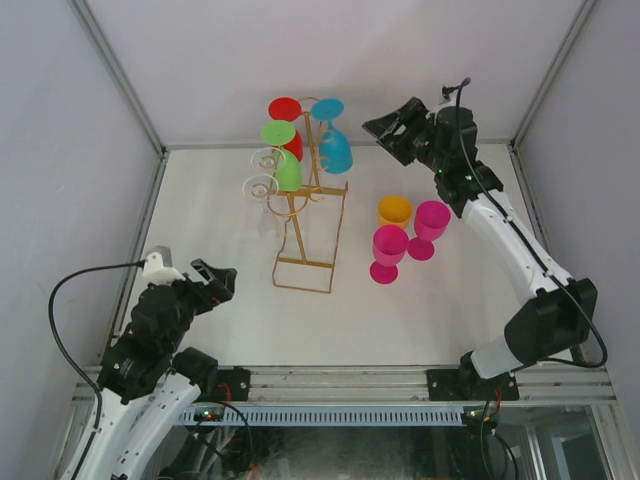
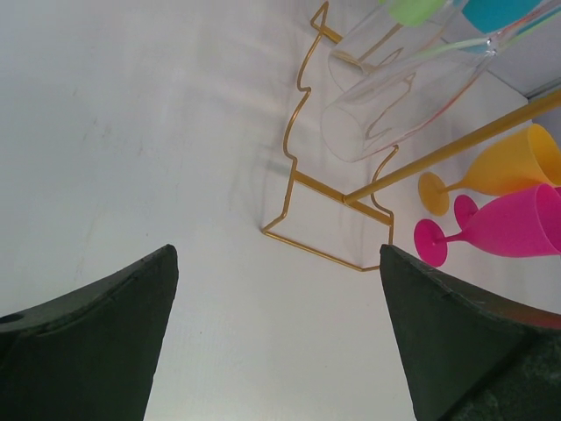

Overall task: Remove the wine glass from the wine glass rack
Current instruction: Pick up the wine glass from the wine rack.

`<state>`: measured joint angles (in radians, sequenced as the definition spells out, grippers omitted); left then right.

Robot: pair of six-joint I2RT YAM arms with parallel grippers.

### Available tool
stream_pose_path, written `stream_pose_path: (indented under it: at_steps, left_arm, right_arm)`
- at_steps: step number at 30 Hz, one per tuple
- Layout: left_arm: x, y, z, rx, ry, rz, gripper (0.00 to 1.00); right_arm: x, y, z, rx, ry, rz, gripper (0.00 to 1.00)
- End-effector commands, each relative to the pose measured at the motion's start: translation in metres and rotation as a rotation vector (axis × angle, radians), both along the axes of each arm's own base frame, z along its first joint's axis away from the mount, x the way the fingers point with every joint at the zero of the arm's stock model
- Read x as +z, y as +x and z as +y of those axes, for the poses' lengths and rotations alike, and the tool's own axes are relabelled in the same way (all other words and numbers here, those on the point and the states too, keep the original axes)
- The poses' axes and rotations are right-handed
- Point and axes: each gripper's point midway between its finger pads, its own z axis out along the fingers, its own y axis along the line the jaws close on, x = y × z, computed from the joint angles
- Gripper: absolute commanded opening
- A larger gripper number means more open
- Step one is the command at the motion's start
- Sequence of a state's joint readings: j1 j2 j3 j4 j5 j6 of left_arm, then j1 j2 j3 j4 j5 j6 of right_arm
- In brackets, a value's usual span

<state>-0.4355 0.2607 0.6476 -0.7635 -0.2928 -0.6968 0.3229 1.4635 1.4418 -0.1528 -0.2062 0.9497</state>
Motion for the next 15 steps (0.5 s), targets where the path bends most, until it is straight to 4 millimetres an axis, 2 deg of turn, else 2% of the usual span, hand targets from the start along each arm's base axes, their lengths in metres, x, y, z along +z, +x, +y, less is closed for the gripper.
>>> stream_pose_path:
  at_steps: [1, 5, 9, 15]
  left_arm:
    - [0.027, -0.004, 0.007, -0.025, 0.049, -0.118, 1.0]
    - [0.026, -0.008, 0.001, -0.087, 0.071, -0.184, 1.0]
    - [0.031, -0.01, -0.003, -0.118, 0.056, -0.238, 1.0]
    - [0.028, -0.011, -0.015, -0.187, 0.059, -0.228, 1.0]
  right_arm:
    - [0.04, 0.019, 0.009, 0.009, 0.087, -0.06, 0.61]
    - [0.041, 0.036, 0.023, 0.056, 0.089, -0.031, 0.6]
    - [0.042, 0.051, 0.029, 0.057, 0.087, -0.023, 0.59]
    - [0.036, 0.068, 0.037, 0.059, 0.087, -0.005, 0.57]
